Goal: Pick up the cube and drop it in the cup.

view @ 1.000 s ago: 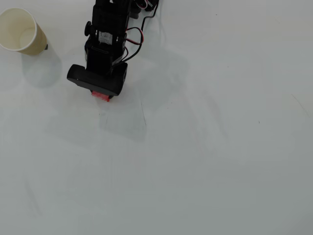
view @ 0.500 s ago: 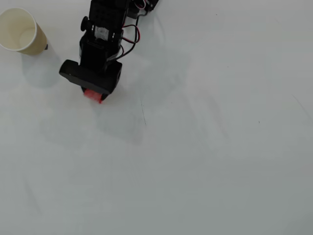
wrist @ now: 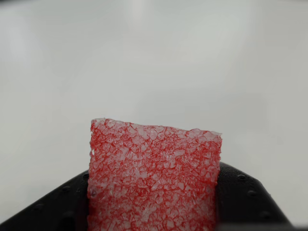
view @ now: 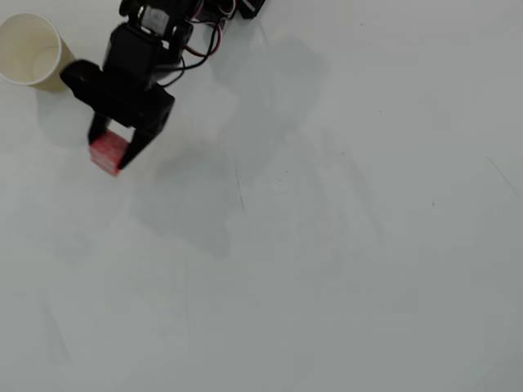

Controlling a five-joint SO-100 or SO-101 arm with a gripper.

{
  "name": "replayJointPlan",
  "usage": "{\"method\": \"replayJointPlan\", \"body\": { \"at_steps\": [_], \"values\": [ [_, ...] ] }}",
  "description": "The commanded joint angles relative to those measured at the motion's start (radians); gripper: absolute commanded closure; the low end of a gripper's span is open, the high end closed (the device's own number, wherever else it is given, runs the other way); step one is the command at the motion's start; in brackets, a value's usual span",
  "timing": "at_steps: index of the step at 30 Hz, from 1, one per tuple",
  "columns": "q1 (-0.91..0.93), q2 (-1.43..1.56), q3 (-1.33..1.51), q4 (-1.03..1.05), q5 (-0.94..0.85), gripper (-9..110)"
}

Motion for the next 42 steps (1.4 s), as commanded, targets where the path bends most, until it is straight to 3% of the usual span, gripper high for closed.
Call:
{"method": "replayJointPlan", "body": {
  "at_steps": [1, 9, 23, 42],
  "values": [
    [0.074, 0.161, -0.052, -0.037, -0.008, 96],
    [0.225, 0.316, 0.003, -0.037, -0.015, 96],
    [0.503, 0.302, -0.017, -0.038, -0.058, 96],
    [0.595, 0.290, 0.072, -0.003, -0.077, 96]
  ]
}}
